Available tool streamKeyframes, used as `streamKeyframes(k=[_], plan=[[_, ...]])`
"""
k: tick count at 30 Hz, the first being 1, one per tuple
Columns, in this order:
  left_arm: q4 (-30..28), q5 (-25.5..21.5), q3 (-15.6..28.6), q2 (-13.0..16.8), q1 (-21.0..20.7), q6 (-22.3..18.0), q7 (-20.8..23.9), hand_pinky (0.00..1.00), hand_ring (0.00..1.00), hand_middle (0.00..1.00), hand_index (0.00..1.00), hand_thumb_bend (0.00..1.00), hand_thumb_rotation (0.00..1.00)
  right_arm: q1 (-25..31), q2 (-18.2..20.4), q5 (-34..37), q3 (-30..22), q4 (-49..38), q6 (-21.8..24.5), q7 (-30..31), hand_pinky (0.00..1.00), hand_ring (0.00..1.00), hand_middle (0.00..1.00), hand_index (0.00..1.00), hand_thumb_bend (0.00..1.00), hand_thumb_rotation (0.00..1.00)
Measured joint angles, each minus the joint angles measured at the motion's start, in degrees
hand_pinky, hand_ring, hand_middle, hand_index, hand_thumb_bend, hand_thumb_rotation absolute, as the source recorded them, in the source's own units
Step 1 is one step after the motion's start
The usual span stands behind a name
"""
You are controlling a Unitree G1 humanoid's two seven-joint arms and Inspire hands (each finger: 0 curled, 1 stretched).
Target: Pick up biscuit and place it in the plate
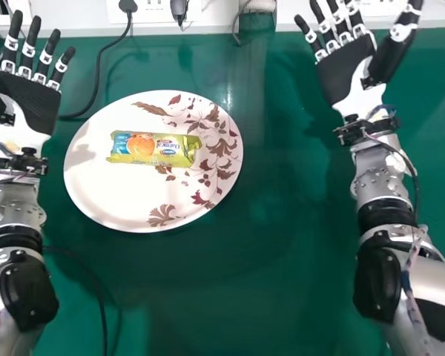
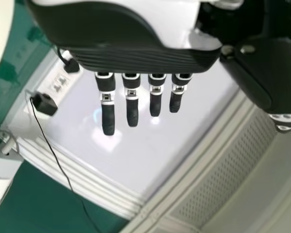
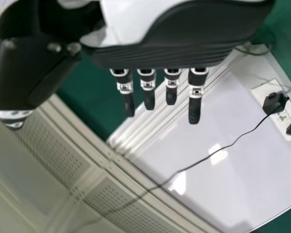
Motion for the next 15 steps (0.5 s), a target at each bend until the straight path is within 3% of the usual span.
streamKeyframes(k=[6, 15], plan=[[1.3, -1.1, 1.6, -2.3, -0.2, -2.0, 1.7, 0.71, 0.85, 0.95, 1.00, 1.00, 0.88, -1.3, -0.5, 0.0, -2.2, 2.5, 0.6, 0.5, 0.75, 0.94, 0.99, 0.93, 1.00, 0.43], [2.7, -0.7, 1.7, -2.4, -0.2, -3.3, 0.7, 0.73, 0.88, 0.96, 0.99, 1.00, 0.89, -1.8, -0.6, -1.0, -2.9, 2.6, -0.1, 1.1, 0.72, 0.92, 0.98, 0.95, 1.00, 0.44]])
